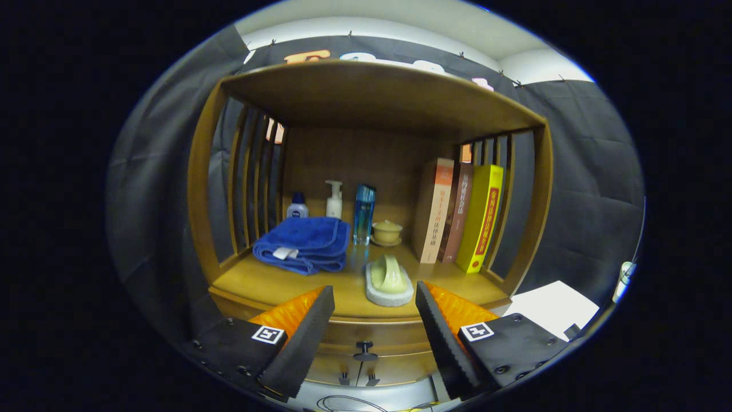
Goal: Pull open the drawer, take out the items inside it, and place them on the countertop above the cabinet.
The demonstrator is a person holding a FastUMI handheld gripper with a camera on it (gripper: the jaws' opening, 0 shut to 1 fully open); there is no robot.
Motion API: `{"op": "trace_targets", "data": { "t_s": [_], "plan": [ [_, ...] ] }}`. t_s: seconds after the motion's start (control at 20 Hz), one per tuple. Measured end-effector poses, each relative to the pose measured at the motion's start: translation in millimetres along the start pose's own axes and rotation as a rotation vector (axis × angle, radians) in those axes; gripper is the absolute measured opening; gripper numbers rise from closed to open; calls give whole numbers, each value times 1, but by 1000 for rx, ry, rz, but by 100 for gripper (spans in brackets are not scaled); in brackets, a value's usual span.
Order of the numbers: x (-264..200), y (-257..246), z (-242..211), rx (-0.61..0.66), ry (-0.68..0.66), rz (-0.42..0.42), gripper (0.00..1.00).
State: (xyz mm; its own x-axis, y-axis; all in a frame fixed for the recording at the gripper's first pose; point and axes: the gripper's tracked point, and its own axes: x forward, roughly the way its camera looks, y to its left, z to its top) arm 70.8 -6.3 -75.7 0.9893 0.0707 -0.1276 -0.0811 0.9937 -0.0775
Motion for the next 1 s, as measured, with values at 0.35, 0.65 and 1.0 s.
{"op": "trace_targets", "data": {
  "t_s": [0.35, 0.65, 1.0],
  "plan": [
    [-44, -38, 104, 61, -61, -23, 97],
    [-69, -54, 157, 49, -112, -34, 97],
    [-75, -46, 159, 44, -114, -20, 97]
  ]
}}
